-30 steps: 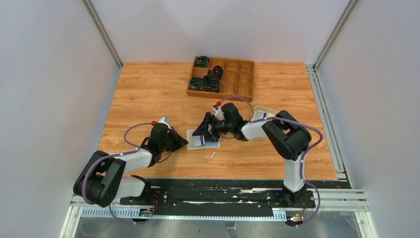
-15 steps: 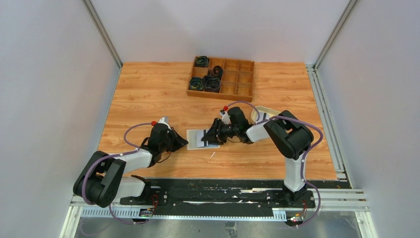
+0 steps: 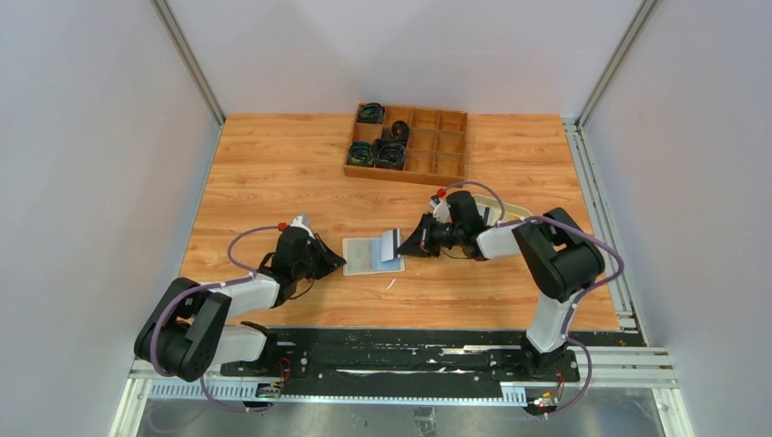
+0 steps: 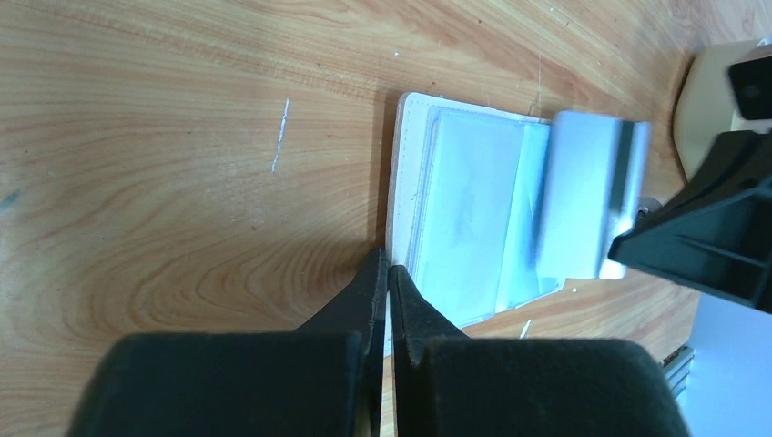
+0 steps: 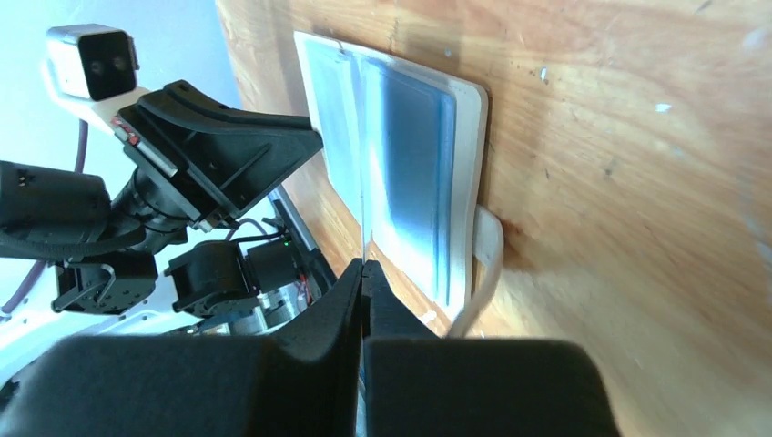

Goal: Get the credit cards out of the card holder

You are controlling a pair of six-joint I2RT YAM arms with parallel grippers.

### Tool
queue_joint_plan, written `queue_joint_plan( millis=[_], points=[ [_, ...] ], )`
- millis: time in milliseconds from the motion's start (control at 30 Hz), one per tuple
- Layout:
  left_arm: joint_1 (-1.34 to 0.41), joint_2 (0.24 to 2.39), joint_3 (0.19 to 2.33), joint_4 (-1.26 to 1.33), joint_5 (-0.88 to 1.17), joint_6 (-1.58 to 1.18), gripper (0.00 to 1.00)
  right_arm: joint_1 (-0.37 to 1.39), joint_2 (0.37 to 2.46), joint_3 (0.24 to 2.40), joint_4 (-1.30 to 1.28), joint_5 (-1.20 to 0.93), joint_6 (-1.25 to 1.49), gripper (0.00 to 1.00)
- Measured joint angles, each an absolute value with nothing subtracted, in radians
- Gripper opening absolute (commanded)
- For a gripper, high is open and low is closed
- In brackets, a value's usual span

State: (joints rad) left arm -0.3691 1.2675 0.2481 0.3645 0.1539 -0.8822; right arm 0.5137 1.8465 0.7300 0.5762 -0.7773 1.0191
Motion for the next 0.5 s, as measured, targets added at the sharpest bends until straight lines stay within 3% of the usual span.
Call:
queue_joint_plan(
  millis=[300,500],
  points=[
    [-0.369,1.265,0.246,0.365,0.154,-0.875,0.00,0.310,1.499,0.789,0.175,-0.787,0.751,0.00],
    [-0.369,1.263,0.246,0.364,0.156,-0.867,0.00,0.024,1.403,0.842,-0.031,-0.794,0.616,0.00]
  ],
)
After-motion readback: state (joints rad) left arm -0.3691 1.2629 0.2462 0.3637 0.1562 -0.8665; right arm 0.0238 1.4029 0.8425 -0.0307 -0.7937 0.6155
